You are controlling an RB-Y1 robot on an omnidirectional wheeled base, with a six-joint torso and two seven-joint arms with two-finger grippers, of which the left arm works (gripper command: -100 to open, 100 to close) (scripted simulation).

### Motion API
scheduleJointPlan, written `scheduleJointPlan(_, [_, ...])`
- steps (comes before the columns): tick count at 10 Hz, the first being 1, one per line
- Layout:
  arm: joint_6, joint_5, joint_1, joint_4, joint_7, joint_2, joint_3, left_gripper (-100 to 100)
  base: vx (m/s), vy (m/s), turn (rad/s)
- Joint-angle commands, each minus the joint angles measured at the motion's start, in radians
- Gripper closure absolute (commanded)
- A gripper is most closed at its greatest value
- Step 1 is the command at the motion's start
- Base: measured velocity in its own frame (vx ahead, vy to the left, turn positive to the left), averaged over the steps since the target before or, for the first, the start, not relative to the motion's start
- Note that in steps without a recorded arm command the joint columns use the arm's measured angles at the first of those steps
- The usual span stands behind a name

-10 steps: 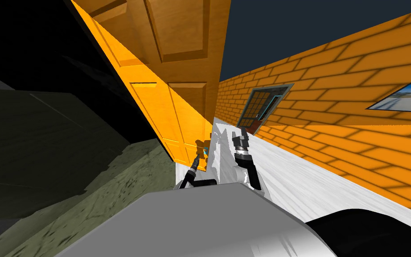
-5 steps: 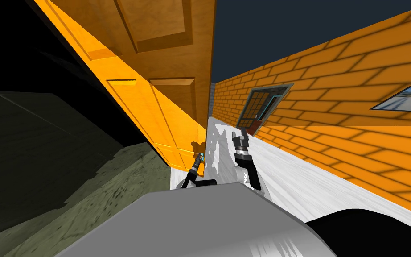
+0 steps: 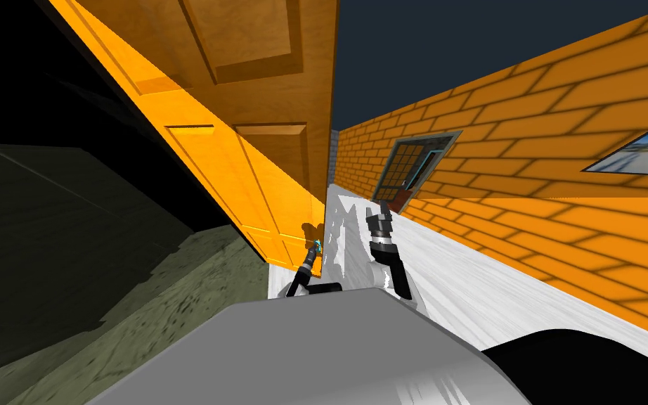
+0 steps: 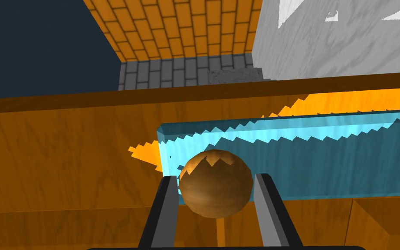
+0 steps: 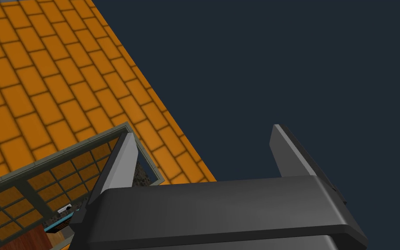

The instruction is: Push the door open

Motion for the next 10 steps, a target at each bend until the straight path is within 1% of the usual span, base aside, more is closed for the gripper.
scheduleJointPlan(1, [-0.001,0.001,0.001,0.0,0.001,0.001,0.001,100,-0.007,0.001,0.003])
scheduleJointPlan(2, [-0.001,0.001,0.001,0.0,0.001,0.001,0.001,100,0.0,0.0,0.0])
scheduleJointPlan(3, [0.0,0.006,-0.003,0.004,-0.002,0.026,0.027,100,0.076,-0.101,0.063])
scheduleJointPlan(4, [0.0,0.008,-0.005,0.005,-0.002,0.031,0.034,100,0.118,-0.152,0.092])
scheduleJointPlan(5, [-0.001,0.012,-0.008,0.006,-0.004,0.041,0.051,100,0.104,-0.16,0.075])
scheduleJointPlan(6, [-0.001,0.014,-0.009,0.007,-0.004,0.044,0.061,100,0.117,-0.138,0.068])
scheduleJointPlan(7, [-0.002,0.019,-0.013,0.01,-0.006,0.05,0.08,100,0.141,-0.162,0.073])
scheduleJointPlan(8, [-0.002,0.019,-0.013,0.015,-0.006,0.05,0.08,100,0.103,-0.112,0.041])
scheduleJointPlan(9, [-0.002,0.019,-0.013,0.01,-0.006,0.05,0.08,100,0.059,-0.028,-0.002])
scheduleJointPlan(10, [-0.003,0.026,-0.018,0.013,-0.008,0.052,0.11,100,0.103,-0.105,0.078])
